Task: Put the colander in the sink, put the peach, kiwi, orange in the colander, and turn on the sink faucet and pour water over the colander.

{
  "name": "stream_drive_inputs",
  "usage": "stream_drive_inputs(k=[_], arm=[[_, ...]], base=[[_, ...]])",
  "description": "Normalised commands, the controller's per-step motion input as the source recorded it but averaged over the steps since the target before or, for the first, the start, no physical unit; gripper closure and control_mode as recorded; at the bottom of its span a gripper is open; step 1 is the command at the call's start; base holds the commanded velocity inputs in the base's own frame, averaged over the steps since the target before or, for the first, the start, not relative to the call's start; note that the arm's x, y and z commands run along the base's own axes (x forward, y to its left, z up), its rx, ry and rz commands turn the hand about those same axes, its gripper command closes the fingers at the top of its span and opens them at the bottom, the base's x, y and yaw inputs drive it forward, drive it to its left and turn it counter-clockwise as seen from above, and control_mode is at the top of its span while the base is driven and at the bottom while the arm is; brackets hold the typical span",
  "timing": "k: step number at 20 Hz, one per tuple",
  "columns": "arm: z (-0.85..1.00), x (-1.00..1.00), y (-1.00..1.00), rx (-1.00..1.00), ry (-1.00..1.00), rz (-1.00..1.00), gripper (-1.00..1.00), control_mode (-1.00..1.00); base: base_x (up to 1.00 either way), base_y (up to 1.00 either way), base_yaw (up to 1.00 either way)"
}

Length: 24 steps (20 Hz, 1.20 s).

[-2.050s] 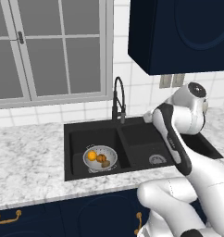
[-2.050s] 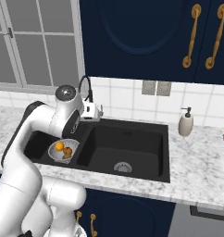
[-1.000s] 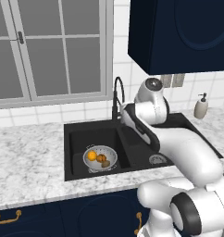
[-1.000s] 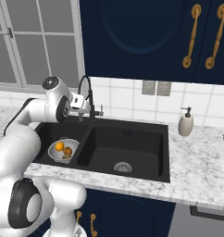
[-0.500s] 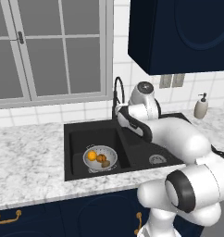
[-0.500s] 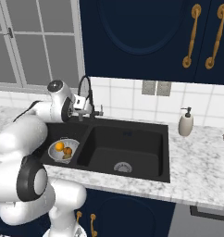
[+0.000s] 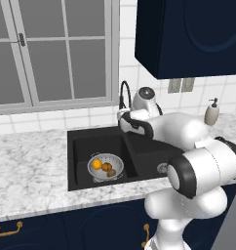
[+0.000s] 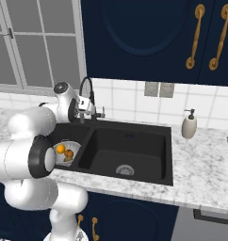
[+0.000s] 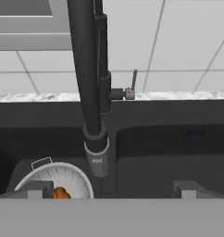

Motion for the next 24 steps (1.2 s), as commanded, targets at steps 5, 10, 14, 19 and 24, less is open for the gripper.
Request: stream_drive_inputs(k=[5, 10, 14, 19, 24], arm=[[-0.21, 0.46, 0.07, 0.00, 0.00, 0.00, -1.00, -1.00], [-0.21, 0.42, 0.03, 0.00, 0.00, 0.00, -1.00, -1.00], [-0.22, 0.37, 0.03, 0.00, 0.00, 0.00, -1.00, -1.00], [-0.16, 0.31, 0.07, 0.00, 0.00, 0.00, -1.00, -1.00], [-0.16, 0.40, 0.25, 0.00, 0.00, -0.02, -1.00, -1.00]], base=[[0.00, 0.00, 0.00], [0.00, 0.00, 0.00], [0.00, 0.00, 0.00], [0.00, 0.00, 0.00], [0.00, 0.00, 0.00]])
